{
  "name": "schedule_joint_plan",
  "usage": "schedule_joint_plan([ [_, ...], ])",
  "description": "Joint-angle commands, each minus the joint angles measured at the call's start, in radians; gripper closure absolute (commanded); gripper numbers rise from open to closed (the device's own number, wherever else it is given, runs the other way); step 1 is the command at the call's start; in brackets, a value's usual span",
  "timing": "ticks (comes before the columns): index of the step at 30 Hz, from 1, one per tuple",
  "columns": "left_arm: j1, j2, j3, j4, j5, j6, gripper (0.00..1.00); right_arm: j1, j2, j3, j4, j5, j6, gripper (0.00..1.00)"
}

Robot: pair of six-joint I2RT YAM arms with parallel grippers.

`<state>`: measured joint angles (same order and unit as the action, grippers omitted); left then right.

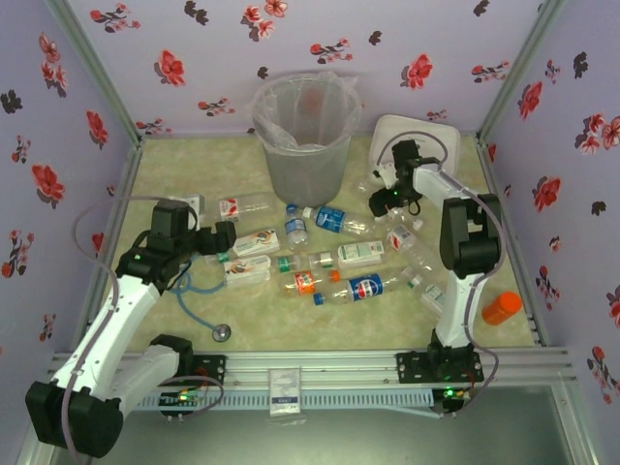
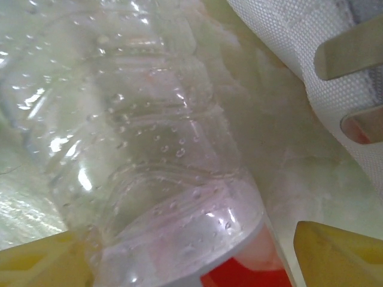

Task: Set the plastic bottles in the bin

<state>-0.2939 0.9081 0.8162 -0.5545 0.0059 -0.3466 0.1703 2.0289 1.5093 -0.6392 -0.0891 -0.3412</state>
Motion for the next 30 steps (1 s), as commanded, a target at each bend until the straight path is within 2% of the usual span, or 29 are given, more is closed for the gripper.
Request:
schedule_joint_plan([
  [1,-0.007,-0.013,-0.008,0.002,0.021,-0.022,0.04,0.007,0.018,0.016,0.023,0.032,-0.014,0.23],
  [6,-0.007,0.003,0.0,0.02,0.02,-0.037,0.04,0.012,-0.045,0.005,0.013,0.046,-0.026,0.34],
  [13,-0.007,0.021,-0.01,0.057,0.021,-0.053,0.04,0.012,-0.243,-0.007,-0.08,0.069,-0.048,0.39],
  [16,-0.007,0.044,-0.018,0.077,0.02,-0.064,0.04,0.014,-0.357,-0.007,-0.115,0.03,-0.035,0.4],
  [20,-0.007,0.073,-0.025,0.107,0.02,-0.076,0.04,0.016,-0.511,0.016,-0.106,-0.045,0.048,0.47],
  [23,-0.008,0.081,-0.035,0.128,0.02,-0.08,0.04,0.025,-0.585,0.059,-0.056,-0.102,0.156,0.57],
  [27,-0.007,0.088,-0.043,0.131,0.021,-0.083,0.04,0.081,-0.597,0.148,0.032,-0.125,0.298,0.63],
  [30,-0.008,0.085,-0.048,0.129,0.025,-0.093,0.04,0.136,-0.546,0.232,0.096,-0.119,0.365,0.63],
])
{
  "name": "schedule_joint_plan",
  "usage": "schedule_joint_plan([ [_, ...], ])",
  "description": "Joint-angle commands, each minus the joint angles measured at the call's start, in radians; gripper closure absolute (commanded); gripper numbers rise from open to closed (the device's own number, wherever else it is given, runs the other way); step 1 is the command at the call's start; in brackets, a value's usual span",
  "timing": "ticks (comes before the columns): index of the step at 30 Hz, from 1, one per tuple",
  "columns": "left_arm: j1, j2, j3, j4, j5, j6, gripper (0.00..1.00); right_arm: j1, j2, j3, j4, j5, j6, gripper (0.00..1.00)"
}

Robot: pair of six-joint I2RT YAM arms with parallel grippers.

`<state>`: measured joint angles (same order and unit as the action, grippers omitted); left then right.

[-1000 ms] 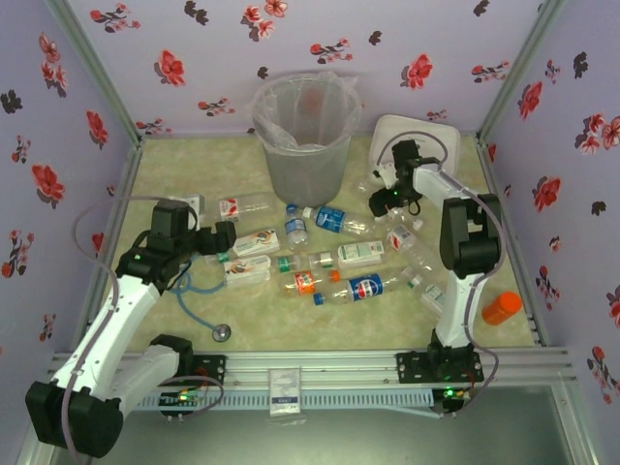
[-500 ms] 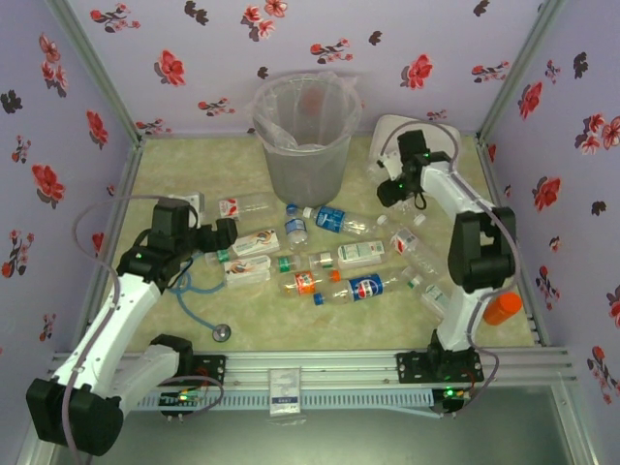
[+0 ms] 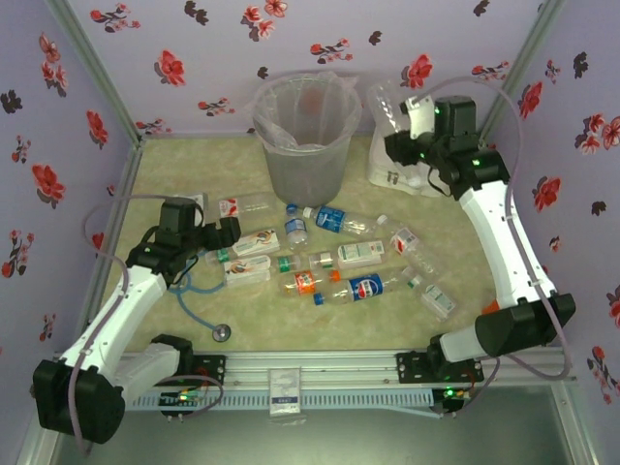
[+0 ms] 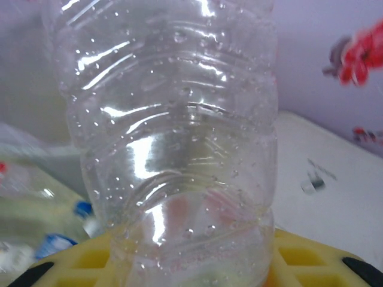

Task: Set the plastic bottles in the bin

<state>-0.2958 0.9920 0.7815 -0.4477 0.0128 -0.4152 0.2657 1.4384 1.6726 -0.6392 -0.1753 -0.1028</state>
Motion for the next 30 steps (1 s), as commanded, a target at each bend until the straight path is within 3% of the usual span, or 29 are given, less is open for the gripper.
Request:
schedule_joint_plan([
  [1,-0.005,-0.002,-0.013,0.02,0.018,-0.026,0.04,0.055,0.069,0.098,0.111,-0.035,0.14,0.63],
  [7,-0.006,-0.018,-0.019,0.015,0.028,-0.039,0.04,0.154,0.279,0.328,0.228,0.011,0.159,0.62],
  [12,-0.005,-0.022,-0.015,0.01,0.033,-0.034,0.04,0.195,0.546,0.655,0.141,0.02,0.17,0.62],
  [17,-0.005,-0.013,0.007,-0.011,0.02,-0.002,0.04,0.226,0.761,0.874,0.057,0.006,0.191,0.62],
  [25,-0.005,0.042,0.071,-0.053,-0.084,0.066,0.04,0.244,0.854,0.861,0.039,0.022,0.18,0.56],
  [30,-0.006,0.093,0.117,-0.074,-0.132,0.11,0.04,0.245,0.859,0.827,0.04,0.017,0.17,0.46],
])
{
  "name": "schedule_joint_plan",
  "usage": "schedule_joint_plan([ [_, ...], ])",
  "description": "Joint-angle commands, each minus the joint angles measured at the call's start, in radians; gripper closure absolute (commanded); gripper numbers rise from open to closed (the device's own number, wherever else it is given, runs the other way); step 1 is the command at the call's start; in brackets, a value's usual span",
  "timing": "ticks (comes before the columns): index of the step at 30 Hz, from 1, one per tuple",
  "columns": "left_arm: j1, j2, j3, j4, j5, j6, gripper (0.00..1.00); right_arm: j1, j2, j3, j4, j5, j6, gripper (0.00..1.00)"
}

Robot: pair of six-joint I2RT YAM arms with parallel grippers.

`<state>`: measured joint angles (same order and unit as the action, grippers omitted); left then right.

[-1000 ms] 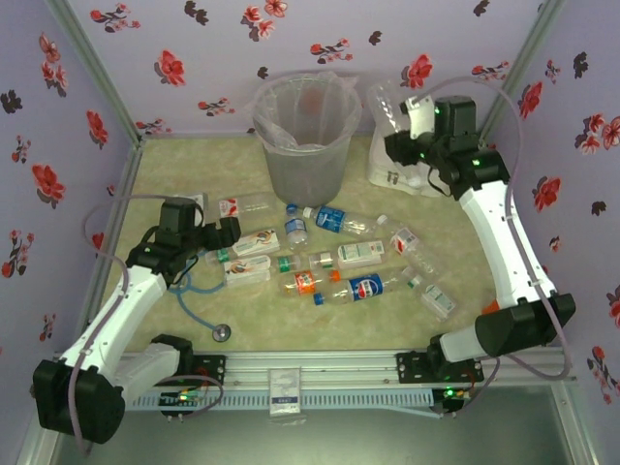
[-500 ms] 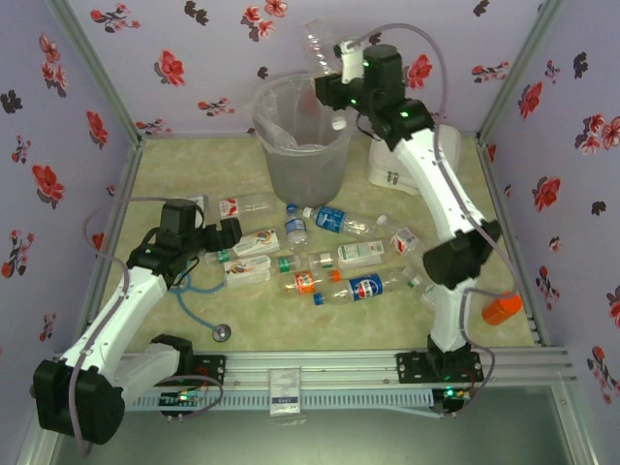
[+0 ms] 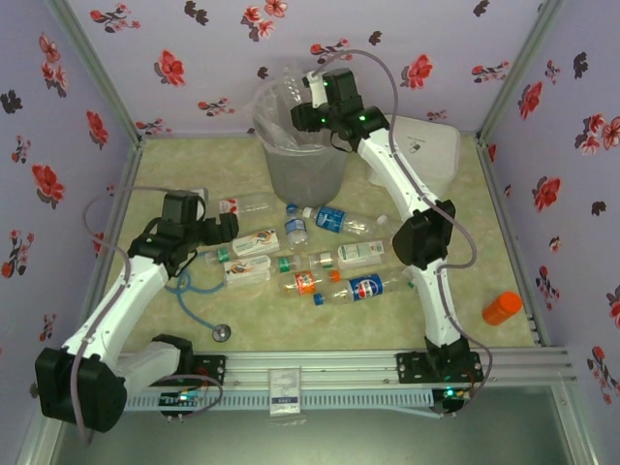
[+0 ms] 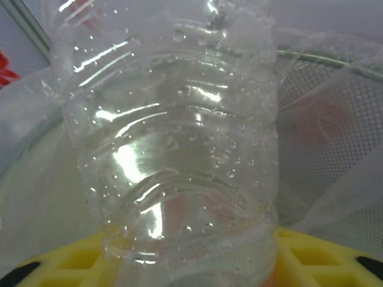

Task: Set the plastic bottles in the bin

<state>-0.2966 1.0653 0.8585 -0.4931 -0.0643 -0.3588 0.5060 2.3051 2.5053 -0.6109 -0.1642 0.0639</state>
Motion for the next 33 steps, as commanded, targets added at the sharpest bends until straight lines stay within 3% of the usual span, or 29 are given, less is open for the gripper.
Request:
schedule_joint_plan([
  [1,-0.005,0.026,0.043,-0.024,-0.06,0.059,0.03,0.004,-0.006,-0.007,0.013,0.005,-0.002,0.46],
  [15,-0.004,0.06,0.042,0.085,-0.103,0.181,0.0,-0.007,0.006,0.038,0.024,-0.059,-0.001,0.15],
  [23,-0.005,0.127,0.085,0.07,-0.131,0.32,0.0,-0.007,-0.085,0.058,0.088,-0.113,0.056,0.14],
  [27,-0.004,0.204,0.082,0.139,-0.144,0.48,0.0,-0.009,-0.174,0.038,0.077,-0.105,0.069,0.14],
  [30,0.008,0.292,0.091,0.189,-0.126,0.563,0.0,-0.012,-0.281,-0.037,0.017,-0.106,0.054,0.12],
  [33,0.016,0.381,0.13,0.21,-0.05,0.644,0.0,-0.021,-0.454,-0.218,-0.041,-0.082,0.012,0.11],
])
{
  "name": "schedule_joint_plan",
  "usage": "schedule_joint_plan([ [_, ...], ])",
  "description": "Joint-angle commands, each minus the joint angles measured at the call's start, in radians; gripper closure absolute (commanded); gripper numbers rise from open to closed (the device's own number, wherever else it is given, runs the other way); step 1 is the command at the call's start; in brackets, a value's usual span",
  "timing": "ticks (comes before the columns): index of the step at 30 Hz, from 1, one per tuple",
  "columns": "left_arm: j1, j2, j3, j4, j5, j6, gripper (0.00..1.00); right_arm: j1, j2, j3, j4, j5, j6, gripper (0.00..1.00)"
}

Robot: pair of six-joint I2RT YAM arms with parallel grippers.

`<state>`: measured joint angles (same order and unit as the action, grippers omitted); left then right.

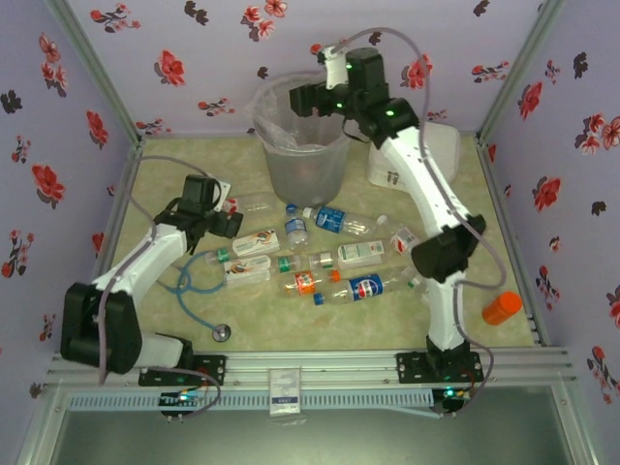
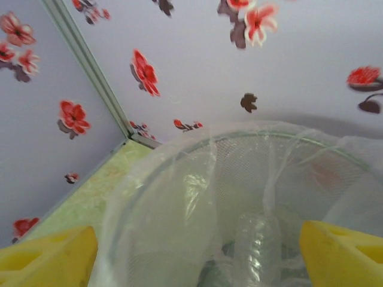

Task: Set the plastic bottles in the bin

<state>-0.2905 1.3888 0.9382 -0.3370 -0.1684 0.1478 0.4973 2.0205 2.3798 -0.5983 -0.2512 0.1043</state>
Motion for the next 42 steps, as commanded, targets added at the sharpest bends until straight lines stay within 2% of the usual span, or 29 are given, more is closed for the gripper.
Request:
schedule_joint_plan([
  [1,0.015,0.086,0.068,0.056,0.067,0.16,0.0,-0.018,-0.244,-0.186,-0.055,0.01,-0.041,0.11],
  [5,0.05,0.18,0.149,0.03,0.152,0.223,0.0,-0.064,-0.53,-0.574,-0.017,0.008,-0.036,0.11],
  [10,0.064,0.304,0.265,-0.033,0.213,0.288,0.01,-0.148,-0.846,-1.01,-0.017,0.02,0.064,0.12],
  [13,0.07,0.365,0.309,-0.044,0.215,0.312,0.03,-0.159,-0.981,-1.205,-0.031,0.048,0.111,0.12],
  [19,0.075,0.449,0.364,-0.115,0.237,0.328,0.05,-0.163,-1.16,-1.438,-0.066,0.099,0.178,0.12],
  [25,0.073,0.505,0.374,-0.115,0.242,0.318,0.13,-0.166,-1.261,-1.583,-0.009,0.083,0.261,0.12],
  [32,0.073,0.528,0.417,-0.146,0.218,0.306,0.35,-0.167,-1.246,-1.59,-0.067,0.102,0.296,0.14],
  [37,0.075,0.517,0.433,-0.152,0.162,0.286,0.45,-0.167,-1.245,-1.584,-0.12,0.157,0.308,0.14],
  [42,0.087,0.47,0.453,-0.18,0.106,0.255,0.47,-0.169,-1.226,-1.584,-0.149,0.169,0.311,0.12],
])
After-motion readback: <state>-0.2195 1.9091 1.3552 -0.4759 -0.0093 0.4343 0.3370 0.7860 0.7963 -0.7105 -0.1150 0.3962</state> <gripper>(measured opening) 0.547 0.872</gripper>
